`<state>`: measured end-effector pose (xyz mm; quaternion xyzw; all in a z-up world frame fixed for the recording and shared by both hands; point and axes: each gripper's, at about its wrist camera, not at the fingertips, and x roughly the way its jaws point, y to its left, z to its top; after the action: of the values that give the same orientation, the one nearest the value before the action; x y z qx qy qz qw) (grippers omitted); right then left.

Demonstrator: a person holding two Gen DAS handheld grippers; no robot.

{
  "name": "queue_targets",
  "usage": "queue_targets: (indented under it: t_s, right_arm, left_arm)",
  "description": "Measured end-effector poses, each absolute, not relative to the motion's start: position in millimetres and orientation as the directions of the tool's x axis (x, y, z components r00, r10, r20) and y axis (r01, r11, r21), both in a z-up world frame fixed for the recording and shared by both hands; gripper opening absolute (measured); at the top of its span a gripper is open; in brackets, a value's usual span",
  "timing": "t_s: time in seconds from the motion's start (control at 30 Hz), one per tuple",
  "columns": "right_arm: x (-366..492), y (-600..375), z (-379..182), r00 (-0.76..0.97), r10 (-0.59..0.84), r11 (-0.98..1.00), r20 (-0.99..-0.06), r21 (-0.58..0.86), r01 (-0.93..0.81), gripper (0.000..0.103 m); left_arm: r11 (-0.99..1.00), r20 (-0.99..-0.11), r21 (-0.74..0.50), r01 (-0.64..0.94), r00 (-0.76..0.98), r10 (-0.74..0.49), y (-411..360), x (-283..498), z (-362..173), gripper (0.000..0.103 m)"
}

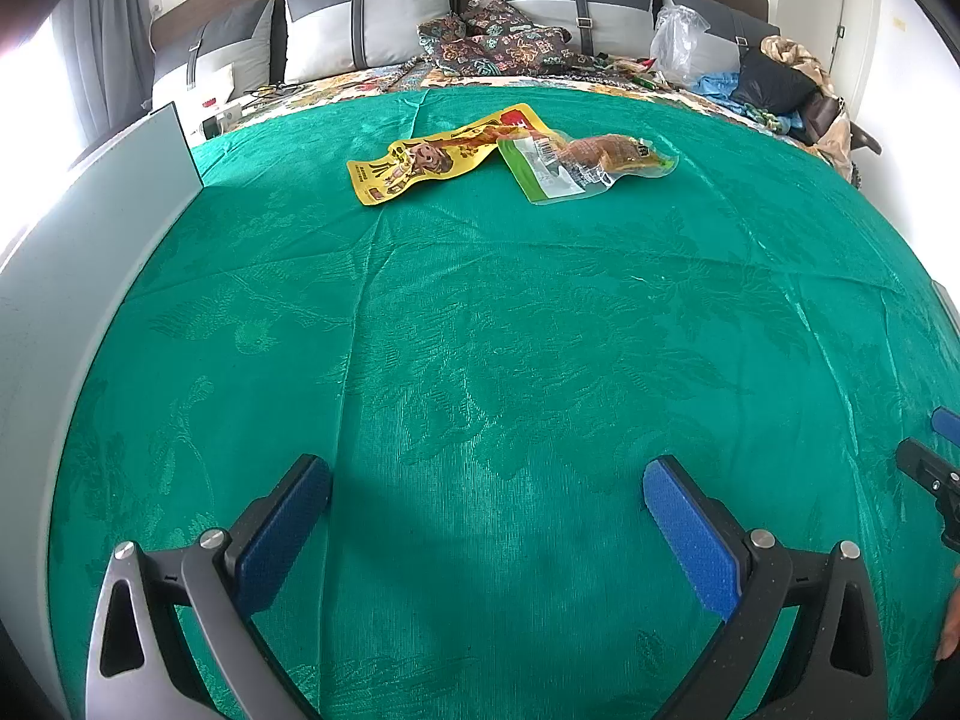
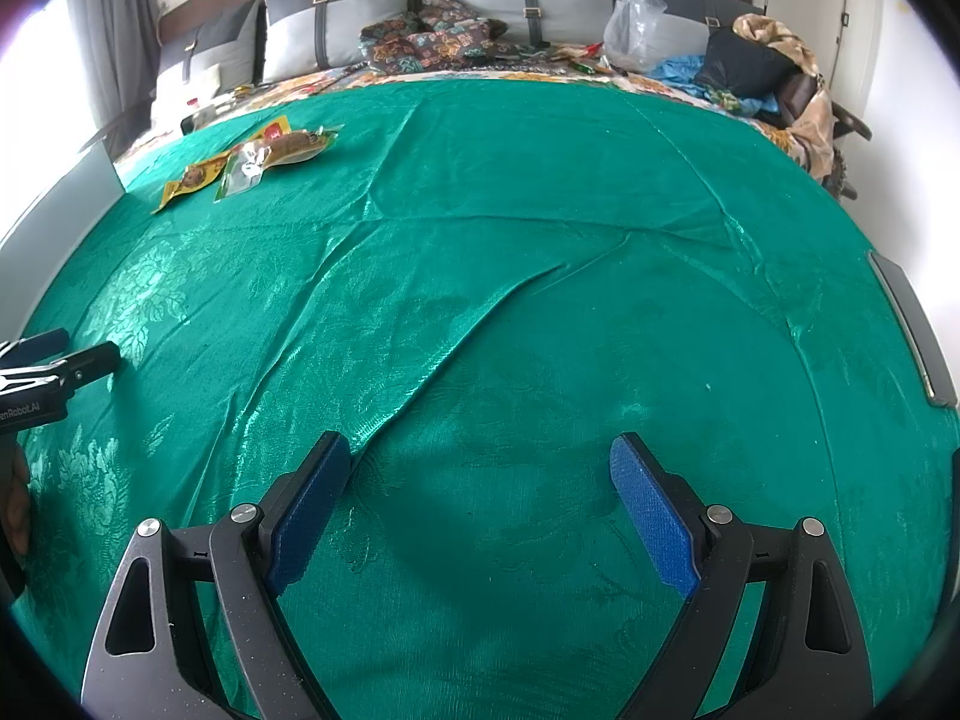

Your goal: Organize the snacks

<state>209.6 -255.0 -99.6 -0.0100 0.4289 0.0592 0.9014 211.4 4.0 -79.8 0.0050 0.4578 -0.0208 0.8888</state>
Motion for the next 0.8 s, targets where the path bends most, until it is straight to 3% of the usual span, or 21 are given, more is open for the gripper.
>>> queue_targets:
  t_s: [0.17,0.3,0.5,0.63,0.7,0.73,0.8]
  right_arm:
    - [209.7,-254.8,-99.7,0.625,0.099,0.993,-0.774,0.033,-0.115,0.091]
    - [209.7,-255.0,-99.6,0.625,0.099,0.993,-0.774,0.034,-0.116,0.091]
    - [209.4,-254.7,-99.7,0.625,0.099,0.993,-0.774,0.034,-0.116,0.091]
    - [209.7,-255.3,-99.6,0.625,0.1,0.993,-0.774,0.035,-0.116,0.091]
    - [209.5,-255.0,-99.8,0.625,0.1,0.993,-0.774,0.035,-0.116,0.091]
    - [209.7,-255.6,-99.7,0.625,0.1,0.993,-0.774,0.035,-0.116,0.091]
    - [209.7,-255.2,-99.7,0.625,0.101,0.993,-0.774,0.035,-0.116,0.091]
  left_arm:
    - [0.988,-0.873,-0.025,0.15,0.478,-0.094,11.0,243.0,-74.3,0.103]
    - [0.986,-0.856,-0.052,0.156,0.502,-0.125,35.7,301.1,-42.0,0.103]
    - [0.944,-0.898,0.143,0.297,0.44,-0.002,31.0,402.8,-36.4,0.098]
    - [0.904,-0.933,0.155,0.398,0.359,0.002,12.3,446.3,-63.7,0.098]
    - [0.918,-0.93,0.127,0.376,0.368,-0.022,18.8,455.7,-67.8,0.102]
    - [0.93,-0.93,0.103,0.354,0.366,-0.037,23.4,459.0,-69.2,0.101]
    - [0.95,-0.928,-0.018,0.312,0.348,-0.132,36.1,457.1,-69.4,0.08]
